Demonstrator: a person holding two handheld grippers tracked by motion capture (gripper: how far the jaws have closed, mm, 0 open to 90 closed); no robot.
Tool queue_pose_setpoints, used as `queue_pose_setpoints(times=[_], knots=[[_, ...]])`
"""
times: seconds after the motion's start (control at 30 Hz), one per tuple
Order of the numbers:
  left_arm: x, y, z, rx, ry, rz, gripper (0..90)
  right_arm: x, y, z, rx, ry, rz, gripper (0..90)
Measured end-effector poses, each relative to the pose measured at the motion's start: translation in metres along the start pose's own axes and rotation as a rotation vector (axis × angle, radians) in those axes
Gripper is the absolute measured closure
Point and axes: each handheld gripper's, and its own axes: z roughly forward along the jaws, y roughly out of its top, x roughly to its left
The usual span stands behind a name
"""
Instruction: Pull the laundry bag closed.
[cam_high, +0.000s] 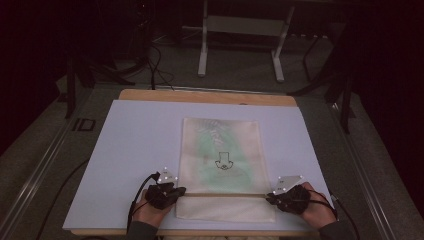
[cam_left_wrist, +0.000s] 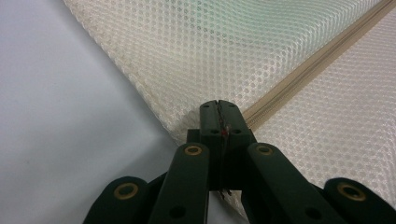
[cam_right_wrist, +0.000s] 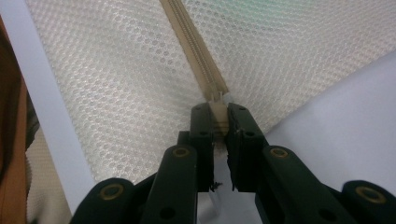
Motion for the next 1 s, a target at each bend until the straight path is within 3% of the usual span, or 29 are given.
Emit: queue_pose_setpoints(times=[0.47, 0.7, 1.0], knots=[[0.0009, -0.001, 0.0, -0.011, -0.007, 0.026, 89.1, -0.0031, -0.0008, 0.0003, -0.058, 0.011, 0.035, 71.2], [-0.0019, -0.0013, -0.0001, -0.014, 0.01, 0.049, 88.9, -0.0025, 0.0012, 0.0012, -0.075, 0.031, 0.04, 63.7], [-0.0041, -0.001, -0.0014, -0.019, 0.028, 0.073, 87.5, -0.0075, -0.0034, -0.0042, -0.126, 0.018, 0.075, 58.8]])
